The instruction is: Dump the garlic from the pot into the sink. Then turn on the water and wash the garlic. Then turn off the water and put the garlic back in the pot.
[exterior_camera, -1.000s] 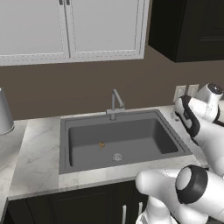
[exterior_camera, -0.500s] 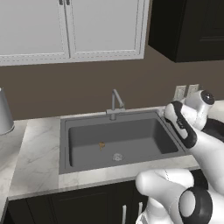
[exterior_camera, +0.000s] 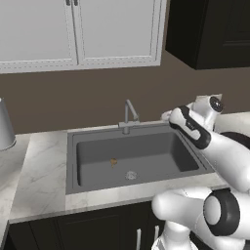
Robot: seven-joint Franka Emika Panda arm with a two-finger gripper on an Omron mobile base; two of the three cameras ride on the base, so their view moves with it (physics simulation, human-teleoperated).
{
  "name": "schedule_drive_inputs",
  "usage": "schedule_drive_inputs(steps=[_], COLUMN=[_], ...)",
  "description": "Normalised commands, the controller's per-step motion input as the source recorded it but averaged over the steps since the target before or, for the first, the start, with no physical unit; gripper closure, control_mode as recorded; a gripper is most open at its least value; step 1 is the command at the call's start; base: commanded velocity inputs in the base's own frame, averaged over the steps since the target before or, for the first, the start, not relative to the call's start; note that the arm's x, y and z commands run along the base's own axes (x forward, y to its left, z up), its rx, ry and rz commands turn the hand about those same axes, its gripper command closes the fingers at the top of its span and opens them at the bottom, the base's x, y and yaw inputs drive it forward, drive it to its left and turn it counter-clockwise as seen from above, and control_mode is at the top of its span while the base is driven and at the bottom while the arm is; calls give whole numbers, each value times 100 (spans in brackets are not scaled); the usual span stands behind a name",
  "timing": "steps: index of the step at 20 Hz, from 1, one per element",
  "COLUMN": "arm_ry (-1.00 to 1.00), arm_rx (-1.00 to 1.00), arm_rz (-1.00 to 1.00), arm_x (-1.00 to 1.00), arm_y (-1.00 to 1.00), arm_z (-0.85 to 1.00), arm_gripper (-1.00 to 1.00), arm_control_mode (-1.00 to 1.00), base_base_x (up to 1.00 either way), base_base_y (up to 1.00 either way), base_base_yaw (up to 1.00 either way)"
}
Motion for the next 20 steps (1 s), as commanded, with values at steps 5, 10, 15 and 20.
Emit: schedule_drive_inputs(steps=[5, 10, 15, 20], arm_ry=[0, 0, 0, 0], arm_rx=[2, 0, 0, 0], arm_rz=[2, 0, 0, 0], arm_x=[31, 26, 27, 33], arm_y=[36, 23, 22, 6], arm_z=[7, 0, 0, 0], arm_gripper=[-100, -100, -100, -100], arm_control_mode=[-100, -100, -100, -100], base_base_x=[0, 0, 0, 0], base_base_y=[0, 0, 0, 0], base_base_yaw=[0, 0, 0, 0])
